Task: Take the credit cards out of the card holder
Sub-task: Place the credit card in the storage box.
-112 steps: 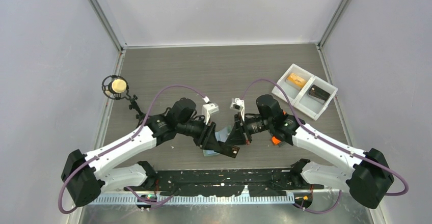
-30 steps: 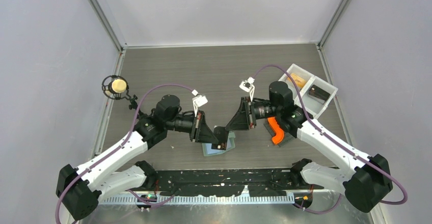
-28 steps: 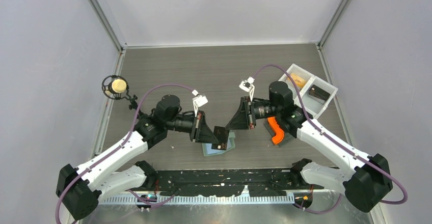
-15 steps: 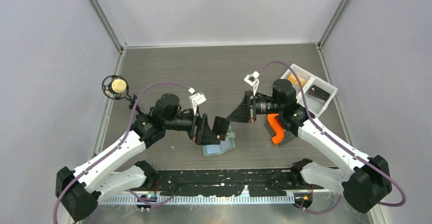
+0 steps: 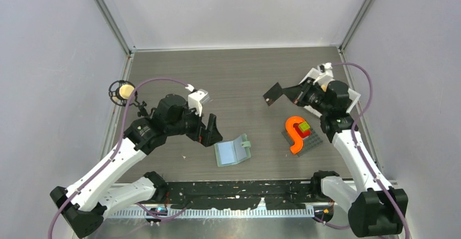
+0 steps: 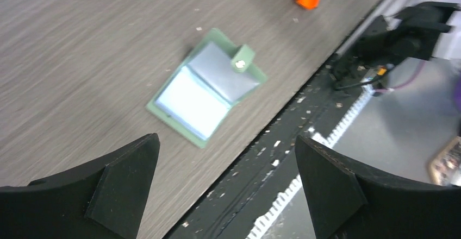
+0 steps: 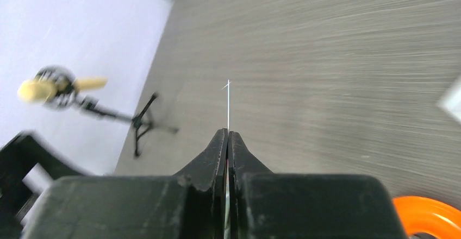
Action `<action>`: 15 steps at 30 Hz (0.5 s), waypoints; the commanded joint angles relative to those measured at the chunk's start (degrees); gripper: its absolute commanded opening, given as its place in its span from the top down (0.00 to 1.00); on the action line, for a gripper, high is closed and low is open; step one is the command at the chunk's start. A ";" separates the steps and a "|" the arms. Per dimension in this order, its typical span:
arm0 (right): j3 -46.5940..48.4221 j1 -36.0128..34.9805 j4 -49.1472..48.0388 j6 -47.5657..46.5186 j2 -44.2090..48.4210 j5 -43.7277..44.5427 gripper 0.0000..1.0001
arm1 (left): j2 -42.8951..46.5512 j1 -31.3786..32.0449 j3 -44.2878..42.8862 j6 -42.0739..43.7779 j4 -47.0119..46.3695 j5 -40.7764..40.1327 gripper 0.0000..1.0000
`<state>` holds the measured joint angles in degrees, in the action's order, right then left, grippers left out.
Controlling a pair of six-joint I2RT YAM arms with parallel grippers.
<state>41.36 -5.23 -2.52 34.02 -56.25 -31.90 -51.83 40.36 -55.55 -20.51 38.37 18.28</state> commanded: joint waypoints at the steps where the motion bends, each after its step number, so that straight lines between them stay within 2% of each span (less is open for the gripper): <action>1: -1.05 8.21 -3.62 0.84 1.13 11.81 0.95 | -0.53 -0.28 -5.49 4.40 10.52 -11.52 0.00; 5: -0.82 15.08 -3.03 -1.54 0.57 21.90 0.95 | 2.07 -0.25 -4.79 5.83 10.52 -12.51 0.00; 8: -2.11 20.77 -4.00 -1.46 0.83 26.02 0.95 | 4.24 -0.26 -3.51 6.54 9.71 -14.07 0.00; 15: -5.35 26.57 -7.49 -2.86 -0.84 36.87 0.95 | 6.97 -0.25 -1.05 5.95 7.84 -11.69 0.00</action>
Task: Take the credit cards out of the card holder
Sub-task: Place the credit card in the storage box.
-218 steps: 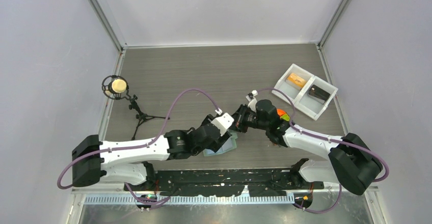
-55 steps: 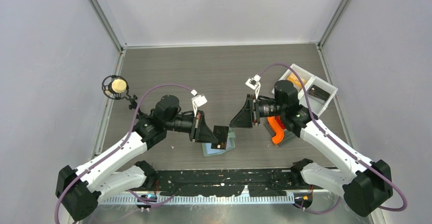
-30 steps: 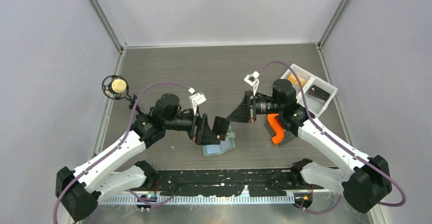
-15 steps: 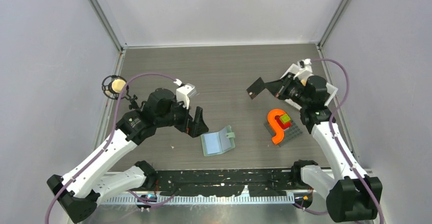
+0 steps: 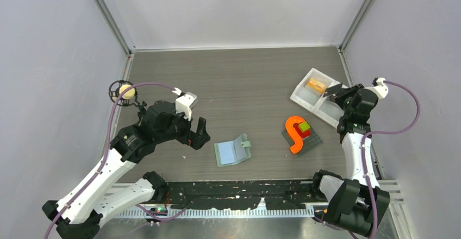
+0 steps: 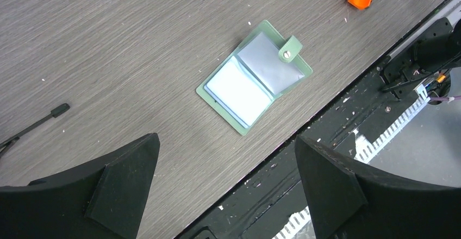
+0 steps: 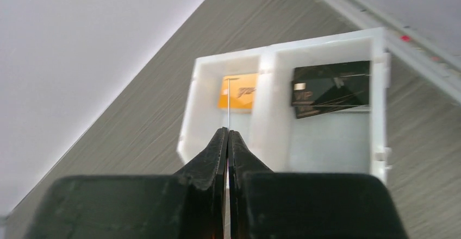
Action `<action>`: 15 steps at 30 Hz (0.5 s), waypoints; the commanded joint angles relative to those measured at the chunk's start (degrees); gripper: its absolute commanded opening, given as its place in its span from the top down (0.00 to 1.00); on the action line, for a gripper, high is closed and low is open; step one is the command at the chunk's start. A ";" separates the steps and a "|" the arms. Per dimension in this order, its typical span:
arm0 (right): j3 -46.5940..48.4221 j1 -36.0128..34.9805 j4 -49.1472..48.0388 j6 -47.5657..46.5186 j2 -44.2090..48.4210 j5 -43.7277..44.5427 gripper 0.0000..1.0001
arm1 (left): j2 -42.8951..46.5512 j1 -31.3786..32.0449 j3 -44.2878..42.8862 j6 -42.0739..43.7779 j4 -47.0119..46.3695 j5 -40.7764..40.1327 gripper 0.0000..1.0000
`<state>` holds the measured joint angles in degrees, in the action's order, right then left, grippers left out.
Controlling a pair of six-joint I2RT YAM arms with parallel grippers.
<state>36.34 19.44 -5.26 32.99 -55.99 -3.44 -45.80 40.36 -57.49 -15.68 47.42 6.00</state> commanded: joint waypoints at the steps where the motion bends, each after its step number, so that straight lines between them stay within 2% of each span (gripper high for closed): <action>1: -0.14 2.94 -5.03 -2.00 -1.96 8.48 0.95 | 1.20 -0.26 0.75 1.24 -1.06 0.81 0.00; 10: 0.62 5.58 -10.75 -1.59 -10.59 12.10 0.95 | 5.79 -0.27 1.91 2.55 -2.19 -2.15 0.00; 15: -2.01 6.39 -18.65 -1.15 -13.39 12.87 0.95 | 8.12 -0.27 2.72 3.58 -3.49 -2.77 0.00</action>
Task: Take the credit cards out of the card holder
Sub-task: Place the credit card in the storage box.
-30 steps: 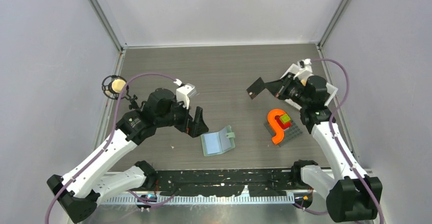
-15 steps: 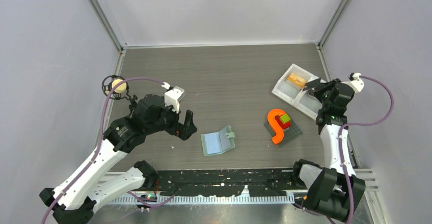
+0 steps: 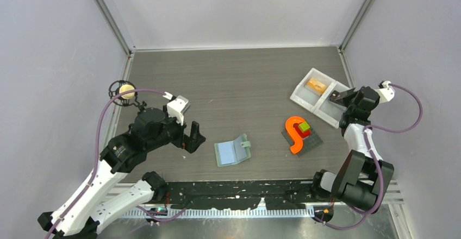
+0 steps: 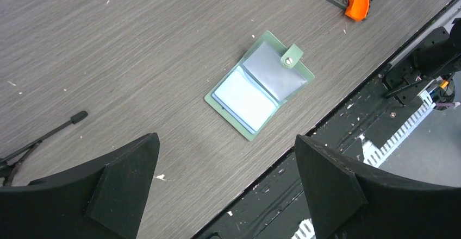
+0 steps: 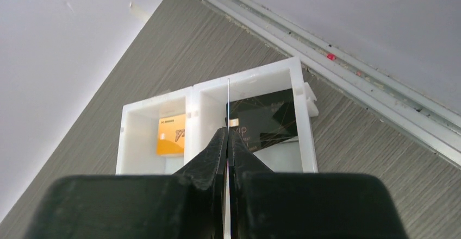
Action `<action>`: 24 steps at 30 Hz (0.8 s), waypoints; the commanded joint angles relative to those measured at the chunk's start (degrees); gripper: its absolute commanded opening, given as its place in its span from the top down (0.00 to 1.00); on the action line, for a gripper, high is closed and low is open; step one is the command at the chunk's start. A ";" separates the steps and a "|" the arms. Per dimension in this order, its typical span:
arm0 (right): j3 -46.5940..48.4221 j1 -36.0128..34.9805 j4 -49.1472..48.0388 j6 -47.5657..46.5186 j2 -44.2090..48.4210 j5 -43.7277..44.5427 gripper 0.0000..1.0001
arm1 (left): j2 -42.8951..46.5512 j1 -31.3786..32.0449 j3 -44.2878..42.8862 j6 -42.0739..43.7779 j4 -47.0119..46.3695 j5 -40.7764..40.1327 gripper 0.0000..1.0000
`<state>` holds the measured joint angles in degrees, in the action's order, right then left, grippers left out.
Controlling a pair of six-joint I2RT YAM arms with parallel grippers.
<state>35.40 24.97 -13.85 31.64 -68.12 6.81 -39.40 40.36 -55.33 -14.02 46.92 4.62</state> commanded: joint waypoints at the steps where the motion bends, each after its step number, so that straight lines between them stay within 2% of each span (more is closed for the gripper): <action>1: -1.23 1.44 -11.66 0.60 -1.77 2.21 0.95 | 1.95 -0.21 0.64 2.04 -3.20 -1.45 0.00; 6: -2.41 3.19 -15.97 3.43 -6.31 -2.70 0.95 | 2.12 -0.24 1.09 2.58 -3.99 -1.79 0.00; 11: -5.11 3.72 -25.76 4.56 -11.06 -5.79 0.95 | 1.22 -0.26 0.64 2.68 -3.23 -0.74 0.00; 20: -9.44 4.00 -37.46 8.55 -17.78 -5.97 0.95 | 2.00 -0.21 1.30 2.86 -3.67 -1.72 0.00; 24: -10.75 4.11 -39.52 9.45 -18.97 -5.86 0.93 | 1.86 -0.27 1.29 2.93 -3.71 -1.63 0.00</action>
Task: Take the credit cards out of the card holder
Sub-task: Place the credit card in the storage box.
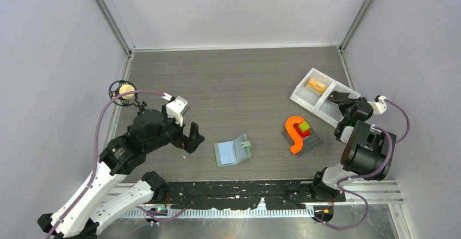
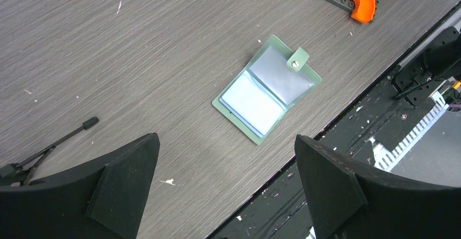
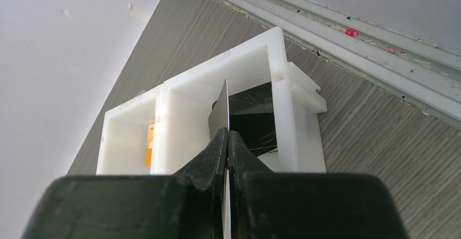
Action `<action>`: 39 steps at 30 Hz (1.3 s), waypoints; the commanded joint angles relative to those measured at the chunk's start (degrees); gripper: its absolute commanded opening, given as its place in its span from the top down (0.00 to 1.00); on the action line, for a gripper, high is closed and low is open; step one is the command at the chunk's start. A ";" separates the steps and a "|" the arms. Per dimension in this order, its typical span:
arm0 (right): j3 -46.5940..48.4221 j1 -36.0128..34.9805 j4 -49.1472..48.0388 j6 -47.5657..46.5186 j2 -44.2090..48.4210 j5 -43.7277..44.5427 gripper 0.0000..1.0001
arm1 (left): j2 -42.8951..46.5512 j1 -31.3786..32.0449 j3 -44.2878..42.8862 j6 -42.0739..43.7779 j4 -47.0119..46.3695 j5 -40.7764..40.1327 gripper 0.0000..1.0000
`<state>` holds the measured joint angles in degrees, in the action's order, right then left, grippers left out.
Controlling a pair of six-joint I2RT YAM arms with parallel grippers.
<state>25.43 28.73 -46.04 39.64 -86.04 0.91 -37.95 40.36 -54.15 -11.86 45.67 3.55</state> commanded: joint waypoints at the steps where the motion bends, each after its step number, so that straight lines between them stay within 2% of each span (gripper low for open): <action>1: -0.81 0.36 -7.58 1.47 -1.23 0.00 0.91 | 0.42 -0.26 0.07 0.78 -2.43 -0.56 0.00; 6: 0.01 0.88 -7.40 2.09 -2.68 -0.04 0.82 | 0.46 -0.26 0.14 0.87 -2.43 -0.48 0.00; 14: 1.69 1.31 -3.57 1.03 -1.12 -0.06 0.83 | 1.00 -0.23 0.27 0.87 -2.43 -0.56 0.00; 18: 3.16 1.41 0.26 0.49 0.54 0.59 0.80 | 1.19 -0.22 0.36 0.87 -2.46 -0.56 0.00; 27: 13.87 1.44 27.84 -1.42 6.98 6.28 0.68 | 0.48 -0.23 -0.27 1.53 -1.00 1.09 0.00; 34: 21.87 1.42 40.63 -2.30 6.11 5.03 0.67 | 0.93 -0.27 -0.10 1.22 -0.85 0.93 0.00; 39: 23.54 0.09 47.62 -3.66 5.19 0.13 0.72 | 2.11 -0.24 0.57 1.22 -1.41 0.35 0.00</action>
<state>46.09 29.82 -7.33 37.85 -80.73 3.90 -37.06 40.36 -53.98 -11.46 45.74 4.10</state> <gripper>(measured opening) 0.289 0.995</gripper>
